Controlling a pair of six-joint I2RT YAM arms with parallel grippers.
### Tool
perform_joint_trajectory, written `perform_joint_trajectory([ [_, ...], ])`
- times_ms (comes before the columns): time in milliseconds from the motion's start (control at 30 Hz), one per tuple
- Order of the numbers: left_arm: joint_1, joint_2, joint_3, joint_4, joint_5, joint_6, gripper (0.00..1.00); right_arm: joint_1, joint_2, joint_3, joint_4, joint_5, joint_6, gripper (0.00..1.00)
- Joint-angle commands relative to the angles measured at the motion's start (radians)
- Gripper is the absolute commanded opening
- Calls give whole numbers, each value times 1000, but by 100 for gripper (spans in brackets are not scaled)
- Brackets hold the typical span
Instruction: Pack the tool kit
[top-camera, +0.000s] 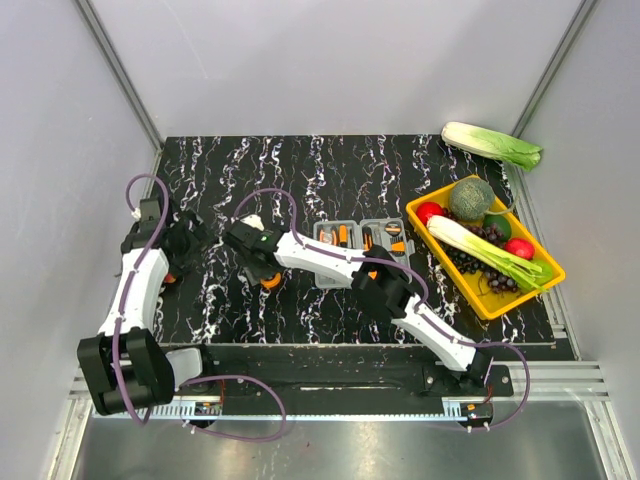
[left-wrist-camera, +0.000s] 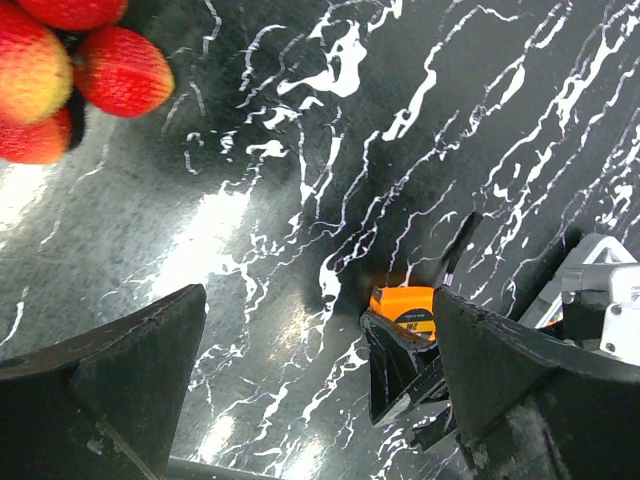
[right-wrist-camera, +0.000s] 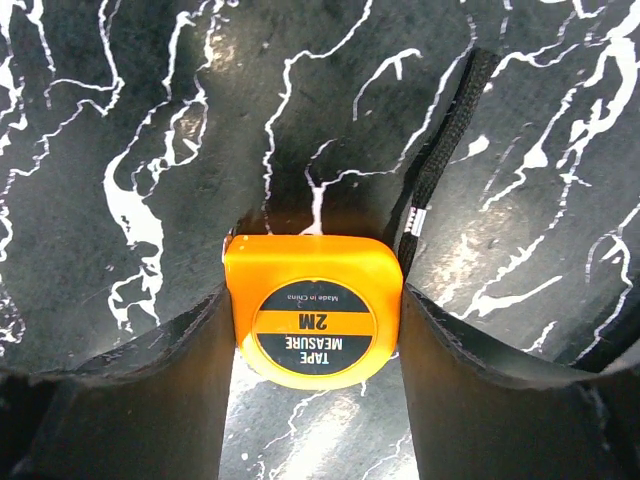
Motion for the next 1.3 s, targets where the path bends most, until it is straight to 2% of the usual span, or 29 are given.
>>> perform_joint_trajectory([
  [0,6,16,-47,101,136,20,99,-3,-80,-20,-35,135,-55,41],
  [200,6,42,-94,164,236,30,95,-47,-313,-311,30,189,-113,40],
  [467,3,62,-98,175,256,41,95,-162,-552,-638,113,184,-138,39],
  [867,-7,90,-100,175,261,52,94,-329,-686,-876,199,152,-179,39],
  [1267,-14,110,-92,178,267,61,94,-389,-796,-1032,210,132,-139,38],
])
